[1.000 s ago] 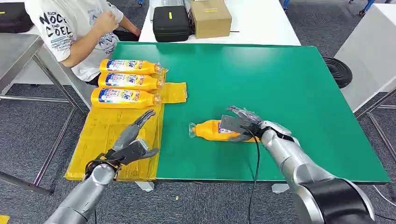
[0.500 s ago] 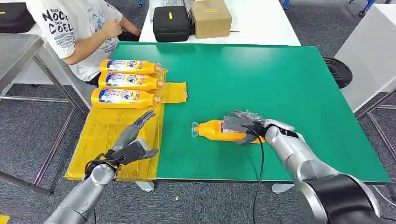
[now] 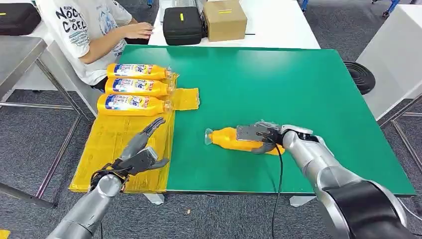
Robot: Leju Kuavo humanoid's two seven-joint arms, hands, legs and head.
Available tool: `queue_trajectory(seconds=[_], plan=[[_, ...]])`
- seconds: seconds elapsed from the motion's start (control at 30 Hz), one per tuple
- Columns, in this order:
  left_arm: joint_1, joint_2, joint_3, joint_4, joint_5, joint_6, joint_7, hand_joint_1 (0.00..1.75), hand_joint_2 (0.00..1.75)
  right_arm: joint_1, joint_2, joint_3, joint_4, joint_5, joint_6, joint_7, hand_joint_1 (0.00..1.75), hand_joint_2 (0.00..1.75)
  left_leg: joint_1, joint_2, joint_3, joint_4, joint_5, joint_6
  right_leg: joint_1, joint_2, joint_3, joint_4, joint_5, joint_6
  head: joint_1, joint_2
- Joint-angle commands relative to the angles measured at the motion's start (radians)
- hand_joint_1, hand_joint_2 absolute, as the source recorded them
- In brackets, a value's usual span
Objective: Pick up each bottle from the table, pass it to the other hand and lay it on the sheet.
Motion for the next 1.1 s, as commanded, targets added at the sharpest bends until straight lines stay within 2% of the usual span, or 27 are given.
queue_trajectory(seconds=[0.03, 0.1, 0.17, 0.23, 0.27, 0.3, 0.33, 0.37, 0.53, 0.63, 0.77, 0.83, 0.87, 1.1], plan=[[-0.021, -0.001, 0.011, 0.025, 0.004, -0.003, 0.009, 0.0, 1.75, -0.015, 0.015, 0.052, 0.069, 0.007, -0.024, 0.014, 1.75, 1.75, 0.001, 0.001, 0.004, 0.0, -0.002, -0.001, 0.001, -0.001, 0.004, -0.001, -0.001, -0.003, 0.0, 0.0], [0.012, 0.001, 0.031, -0.01, 0.006, 0.013, 0.016, 0.0, 1.75, 0.0, 0.027, 0.071, 0.047, 0.037, -0.188, 0.038, 1.75, 1.75, 0.001, 0.001, 0.004, 0.0, -0.002, -0.001, 0.002, -0.001, 0.005, -0.001, -0.001, -0.003, 0.0, 0.0], [0.065, 0.004, 0.067, -0.064, 0.017, 0.027, 0.02, 0.0, 1.75, 0.04, 0.056, 0.031, 0.008, 0.007, -0.386, 0.001, 1.75, 1.75, 0.001, 0.003, 0.005, -0.001, -0.002, -0.001, 0.002, 0.001, 0.005, -0.002, -0.001, -0.003, 0.0, 0.0], [0.075, 0.007, 0.071, -0.07, 0.016, 0.027, 0.02, 0.0, 1.75, 0.051, 0.068, 0.032, 0.01, 0.007, -0.399, 0.005, 1.75, 1.75, 0.001, 0.004, 0.005, -0.001, -0.002, -0.001, 0.002, 0.003, 0.004, -0.002, 0.0, -0.002, 0.0, 0.0], [0.096, -0.006, 0.107, -0.095, 0.047, 0.033, 0.017, 0.0, 1.75, 0.085, 0.082, -0.015, -0.03, -0.035, -0.526, -0.046, 1.75, 1.75, 0.001, 0.004, 0.006, -0.002, -0.002, -0.001, 0.002, 0.002, 0.006, -0.002, -0.001, -0.003, 0.0, 0.0], [0.104, -0.013, 0.124, -0.103, 0.065, 0.034, 0.014, 0.0, 1.75, 0.104, 0.094, -0.043, -0.047, -0.061, -0.583, -0.066, 1.75, 1.75, 0.001, 0.005, 0.007, -0.001, -0.003, -0.001, 0.002, 0.003, 0.007, -0.002, -0.002, -0.004, 0.0, 0.0], [0.106, -0.013, 0.124, -0.105, 0.065, 0.034, 0.014, 0.0, 1.75, 0.109, 0.098, -0.042, -0.048, -0.06, -0.588, -0.064, 1.75, 1.75, 0.001, 0.003, 0.004, -0.001, -0.002, -0.001, 0.002, 0.002, 0.004, -0.002, -0.001, -0.003, 0.0, 0.0], [0.12, -0.036, 0.166, -0.121, 0.136, 0.02, 0.005, 0.0, 1.75, 0.147, 0.113, -0.089, -0.096, -0.113, -0.675, -0.133, 1.75, 1.75, 0.001, 0.003, 0.005, -0.001, -0.003, -0.001, 0.002, 0.002, 0.005, -0.002, -0.001, -0.003, 0.0, 0.0], [0.118, -0.047, 0.178, -0.119, 0.159, 0.02, 0.007, 0.0, 1.75, 0.167, 0.116, -0.106, -0.121, -0.135, -0.701, -0.156, 1.75, 1.75, 0.001, 0.003, 0.004, -0.001, -0.003, -0.001, 0.003, 0.001, 0.004, -0.001, -0.002, -0.003, 0.0, 0.0], [0.115, -0.082, 0.238, -0.095, 0.338, -0.033, 0.008, 0.0, 1.75, 0.253, 0.153, -0.18, -0.237, -0.259, -0.772, -0.301, 1.75, 1.75, 0.001, 0.001, 0.001, -0.001, -0.001, 0.0, 0.002, 0.0, 0.001, -0.001, -0.001, -0.002, 0.0, 0.0], [0.113, -0.079, 0.233, -0.092, 0.342, -0.034, 0.008, 0.0, 1.75, 0.262, 0.155, -0.179, -0.247, -0.261, -0.77, -0.303, 1.75, 1.75, 0.001, 0.001, 0.0, -0.001, -0.001, 0.0, 0.002, 0.0, 0.0, -0.001, -0.001, -0.002, 0.0, 0.0], [0.1, -0.084, 0.226, -0.061, 0.438, -0.081, 0.017, 0.0, 1.75, 0.311, 0.165, -0.178, -0.32, -0.3, -0.749, -0.321, 1.75, 1.75, 0.001, 0.001, 0.003, -0.001, -0.002, 0.0, 0.003, 0.0, 0.003, -0.001, -0.002, -0.003, 0.0, 0.0], [0.054, -0.1, 0.196, 0.001, 0.563, -0.179, 0.03, 0.0, 1.75, 0.36, 0.193, -0.144, -0.373, -0.347, -0.659, -0.341, 1.75, 1.75, 0.001, 0.001, 0.001, -0.001, -0.001, 0.0, 0.002, 0.0, 0.002, -0.001, -0.001, -0.002, 0.0, 0.0], [0.038, -0.105, 0.15, 0.017, 0.637, -0.247, 0.038, 0.0, 1.75, 0.401, 0.234, -0.096, -0.369, -0.379, -0.599, -0.379, 1.75, 1.75, 0.001, 0.0, 0.002, -0.001, -0.002, -0.001, 0.002, -0.001, 0.002, -0.001, -0.002, -0.003, 0.0, 0.0]])
